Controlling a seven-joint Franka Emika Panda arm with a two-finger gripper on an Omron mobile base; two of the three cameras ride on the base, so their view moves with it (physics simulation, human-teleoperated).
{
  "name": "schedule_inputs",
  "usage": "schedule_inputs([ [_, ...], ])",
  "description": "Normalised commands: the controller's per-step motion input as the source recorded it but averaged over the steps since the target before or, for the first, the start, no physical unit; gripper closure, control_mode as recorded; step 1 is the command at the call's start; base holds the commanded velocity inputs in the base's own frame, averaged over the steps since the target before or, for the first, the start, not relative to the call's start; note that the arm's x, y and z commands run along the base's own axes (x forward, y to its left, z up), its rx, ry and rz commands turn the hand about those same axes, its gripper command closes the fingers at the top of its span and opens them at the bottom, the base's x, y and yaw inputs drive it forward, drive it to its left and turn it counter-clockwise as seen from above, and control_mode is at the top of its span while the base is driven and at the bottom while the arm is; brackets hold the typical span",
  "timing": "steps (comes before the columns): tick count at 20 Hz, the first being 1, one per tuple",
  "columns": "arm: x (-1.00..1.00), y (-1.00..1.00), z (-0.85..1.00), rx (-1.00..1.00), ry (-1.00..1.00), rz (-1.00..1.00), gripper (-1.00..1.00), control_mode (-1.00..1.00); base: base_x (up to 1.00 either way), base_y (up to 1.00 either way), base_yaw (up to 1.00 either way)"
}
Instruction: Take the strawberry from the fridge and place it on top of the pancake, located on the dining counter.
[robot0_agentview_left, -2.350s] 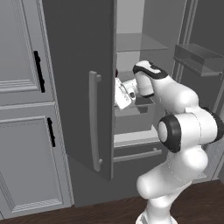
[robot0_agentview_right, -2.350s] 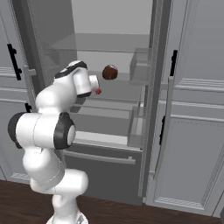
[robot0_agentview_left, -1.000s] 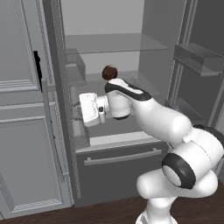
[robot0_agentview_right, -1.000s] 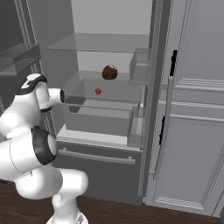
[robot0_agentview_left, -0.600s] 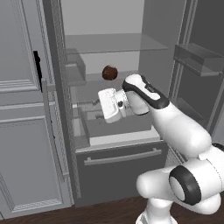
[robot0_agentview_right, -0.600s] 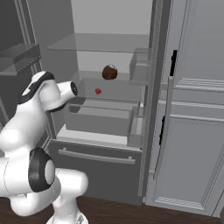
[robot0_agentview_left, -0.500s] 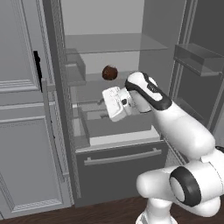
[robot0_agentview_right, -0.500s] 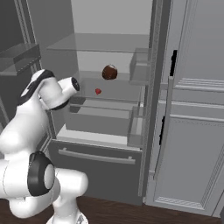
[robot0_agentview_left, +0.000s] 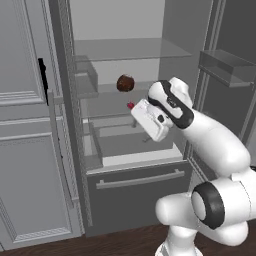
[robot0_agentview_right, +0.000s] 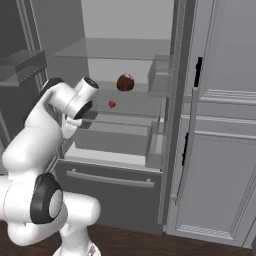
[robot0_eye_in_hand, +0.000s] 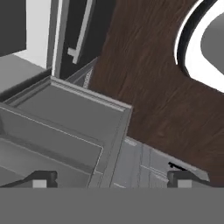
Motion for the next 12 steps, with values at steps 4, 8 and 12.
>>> schedule_inputs([
  [4,-0.04,-0.78,-0.19,-0.10,-0.37,0.76,-1.00,-1.00,0.00,0.00,0.00],
  [8,-0.25,-0.25,0.00,-0.30,-0.28,0.88,-1.00,-1.00,0.00,0.00,0.00],
  [12,-0.25,-0.12,-0.43,-0.35,-0.34,0.88,-1.00,-1.00,0.00,0.00,0.00],
])
